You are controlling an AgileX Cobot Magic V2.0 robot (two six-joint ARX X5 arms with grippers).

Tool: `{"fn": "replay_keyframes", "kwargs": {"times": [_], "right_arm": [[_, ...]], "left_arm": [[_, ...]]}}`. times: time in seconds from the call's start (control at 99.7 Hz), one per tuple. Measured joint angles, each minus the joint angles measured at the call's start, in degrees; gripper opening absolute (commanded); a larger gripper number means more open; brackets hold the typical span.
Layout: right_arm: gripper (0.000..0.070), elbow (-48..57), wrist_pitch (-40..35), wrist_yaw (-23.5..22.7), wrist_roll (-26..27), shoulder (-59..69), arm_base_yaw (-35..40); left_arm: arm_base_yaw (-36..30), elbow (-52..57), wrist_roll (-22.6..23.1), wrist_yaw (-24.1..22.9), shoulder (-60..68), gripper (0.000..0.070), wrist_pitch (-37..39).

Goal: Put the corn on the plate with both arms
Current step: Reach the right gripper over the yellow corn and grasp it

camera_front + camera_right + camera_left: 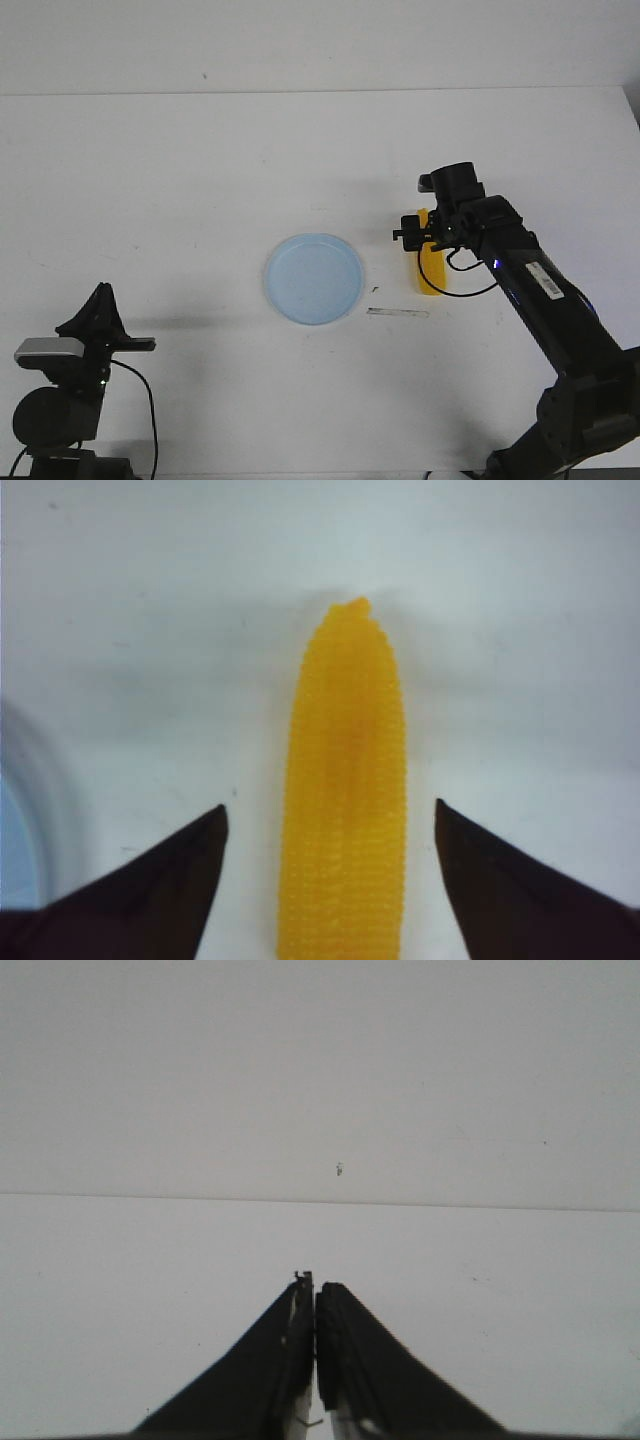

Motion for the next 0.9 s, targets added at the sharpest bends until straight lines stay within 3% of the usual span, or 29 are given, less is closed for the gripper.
{"fn": "replay_keyframes", "kwargs": {"times": [0.191, 0.371, 0.712, 0.903], "right_arm": [[0.0501, 0.0, 0.3, 0.0, 0.2, 2.4, -0.6], [0.0585, 0.0, 0.7, 0.0, 0.5, 3.7, -0.6], [0.0582, 0.0, 1.2, -0.2, 0.5, 7.3, -0.6], [0.0525, 0.0, 1.2, -0.3, 0.5, 9.2, -0.6]], "left_arm": [[0.0, 0.0, 0.0, 0.0, 0.0, 0.0001, 0.0], [0.0, 0.0, 0.0, 0.0, 0.0, 0.0001, 0.0], [0.0, 0.0, 0.0, 0.0, 0.0, 0.0001, 0.0], [0.0, 0.0, 0.0, 0.0, 0.0, 0.0001, 0.0]]}}
